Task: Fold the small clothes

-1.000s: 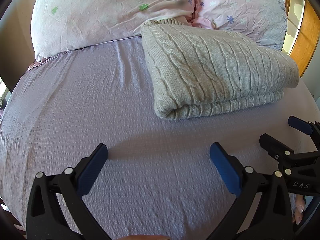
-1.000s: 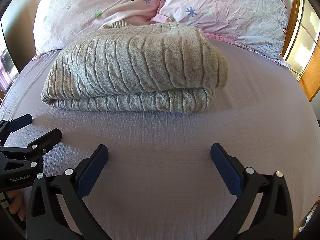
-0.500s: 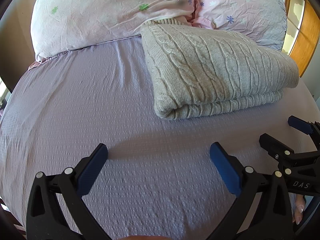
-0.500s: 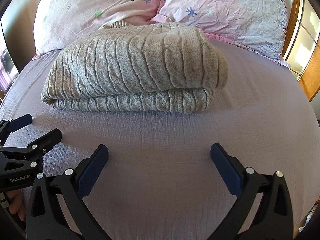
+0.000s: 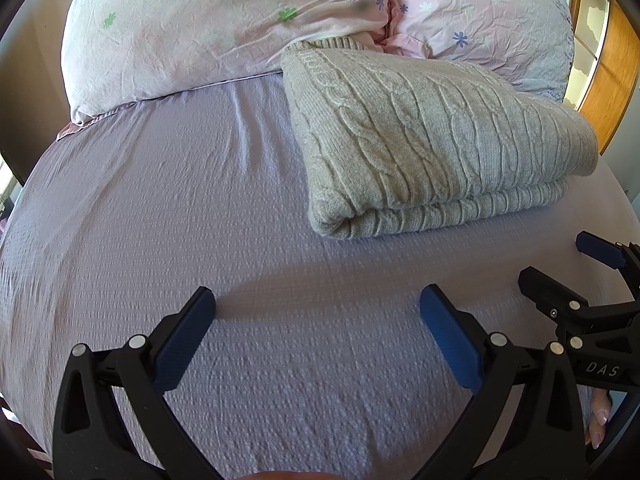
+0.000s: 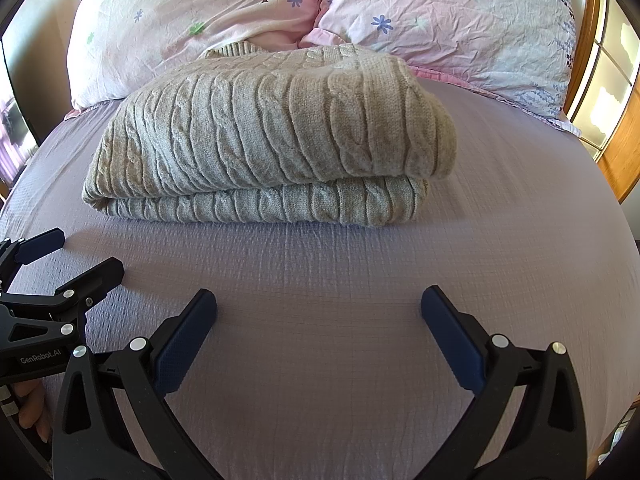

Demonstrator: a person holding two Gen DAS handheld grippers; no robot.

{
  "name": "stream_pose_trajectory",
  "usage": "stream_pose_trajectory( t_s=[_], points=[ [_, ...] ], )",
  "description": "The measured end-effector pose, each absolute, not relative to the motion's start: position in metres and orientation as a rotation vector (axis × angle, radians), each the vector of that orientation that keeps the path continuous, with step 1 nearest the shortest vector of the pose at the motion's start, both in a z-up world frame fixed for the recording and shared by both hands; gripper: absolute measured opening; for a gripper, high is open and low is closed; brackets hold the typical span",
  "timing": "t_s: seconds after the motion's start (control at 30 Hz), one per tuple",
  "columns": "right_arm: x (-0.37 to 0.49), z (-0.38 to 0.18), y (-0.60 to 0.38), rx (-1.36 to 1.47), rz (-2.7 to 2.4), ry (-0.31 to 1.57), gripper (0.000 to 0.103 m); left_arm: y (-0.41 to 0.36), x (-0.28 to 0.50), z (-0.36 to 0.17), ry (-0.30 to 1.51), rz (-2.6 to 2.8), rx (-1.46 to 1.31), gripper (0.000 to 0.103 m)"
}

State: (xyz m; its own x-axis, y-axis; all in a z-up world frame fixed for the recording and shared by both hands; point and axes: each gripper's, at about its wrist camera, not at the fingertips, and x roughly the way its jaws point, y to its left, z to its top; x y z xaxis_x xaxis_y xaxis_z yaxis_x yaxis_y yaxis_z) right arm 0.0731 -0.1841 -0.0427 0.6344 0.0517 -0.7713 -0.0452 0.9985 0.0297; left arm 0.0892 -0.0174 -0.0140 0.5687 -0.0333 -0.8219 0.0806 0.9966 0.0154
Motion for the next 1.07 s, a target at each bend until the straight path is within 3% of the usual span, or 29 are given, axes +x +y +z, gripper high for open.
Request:
stream_pose_trajectory(
  t_s=[1.07],
  points=[
    [0.0731, -0.0431, -0.1839, 0.008, 0.055, 0.881, 0.102, -0.0161, 0.0884, -0.0155, 0.968, -0.066, 0.053, 0.101]
  ],
)
